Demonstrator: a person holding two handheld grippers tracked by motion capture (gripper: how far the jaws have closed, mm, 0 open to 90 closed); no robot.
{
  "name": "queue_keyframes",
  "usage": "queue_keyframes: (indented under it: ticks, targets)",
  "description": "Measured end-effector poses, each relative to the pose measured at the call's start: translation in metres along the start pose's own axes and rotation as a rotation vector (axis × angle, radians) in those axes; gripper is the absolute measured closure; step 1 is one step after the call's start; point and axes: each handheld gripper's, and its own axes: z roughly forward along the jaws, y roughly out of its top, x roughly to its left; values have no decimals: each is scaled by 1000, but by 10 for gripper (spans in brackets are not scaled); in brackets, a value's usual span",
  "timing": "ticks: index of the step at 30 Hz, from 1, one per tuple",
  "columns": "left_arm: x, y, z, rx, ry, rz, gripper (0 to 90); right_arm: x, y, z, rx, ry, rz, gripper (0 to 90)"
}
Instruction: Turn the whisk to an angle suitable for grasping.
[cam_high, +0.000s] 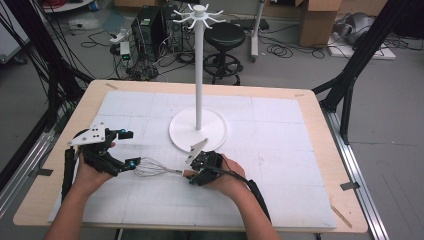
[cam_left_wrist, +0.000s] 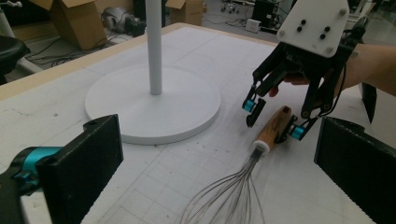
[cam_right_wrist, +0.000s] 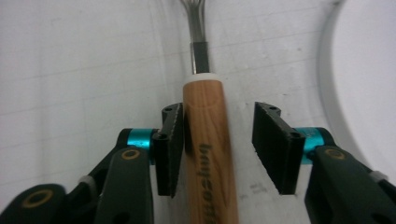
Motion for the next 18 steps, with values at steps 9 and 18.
queue_keyframes:
  ticks: [9,18]
  targets:
    - [0,0,1,5,-4,2,18,-1,-25,-47,-107,-64,76,417]
    - [0,0,0,6,-2,-2,17,2,-64,-89,-197,-166,158,372]
